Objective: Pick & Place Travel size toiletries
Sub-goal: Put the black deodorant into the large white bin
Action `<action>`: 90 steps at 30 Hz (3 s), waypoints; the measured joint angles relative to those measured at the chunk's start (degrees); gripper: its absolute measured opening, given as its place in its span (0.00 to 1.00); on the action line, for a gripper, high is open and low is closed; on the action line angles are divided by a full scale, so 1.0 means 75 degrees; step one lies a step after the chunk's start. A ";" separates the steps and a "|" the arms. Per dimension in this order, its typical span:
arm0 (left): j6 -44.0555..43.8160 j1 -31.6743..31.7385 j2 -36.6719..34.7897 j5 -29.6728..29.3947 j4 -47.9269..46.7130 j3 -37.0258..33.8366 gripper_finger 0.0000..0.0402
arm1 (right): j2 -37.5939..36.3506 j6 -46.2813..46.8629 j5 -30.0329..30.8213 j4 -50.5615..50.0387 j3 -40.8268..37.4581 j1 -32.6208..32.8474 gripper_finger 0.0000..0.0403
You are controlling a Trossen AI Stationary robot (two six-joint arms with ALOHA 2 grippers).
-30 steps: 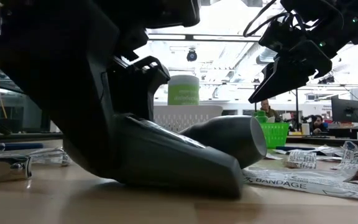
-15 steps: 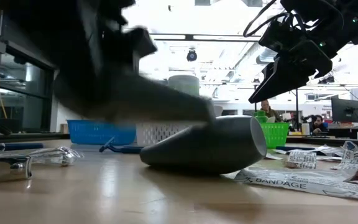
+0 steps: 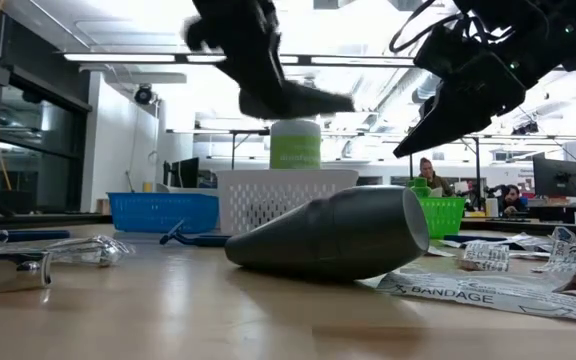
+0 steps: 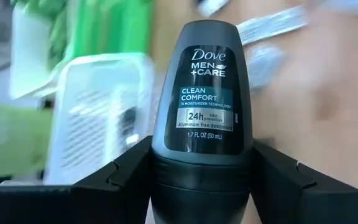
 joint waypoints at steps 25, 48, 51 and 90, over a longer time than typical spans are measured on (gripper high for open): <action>0.1116 0.2903 0.0051 0.2277 0.0311 -0.0274 0.76 | 0.0006 0.1165 -0.0490 0.0100 0.0000 0.0717 0.42; 0.0951 0.0566 0.0163 0.4039 -0.0085 0.0085 0.74 | 0.0009 0.1147 -0.0131 -0.0058 0.0000 0.0863 0.42; 0.1070 0.0115 0.0262 0.3885 0.0125 0.0000 0.74 | 0.0009 0.1141 -0.0131 -0.0055 0.0000 0.0863 0.42; 0.0724 -0.0444 0.2287 0.5172 0.2276 -0.0054 0.67 | 0.0015 0.1132 -0.0201 -0.0225 -0.0003 0.0863 0.42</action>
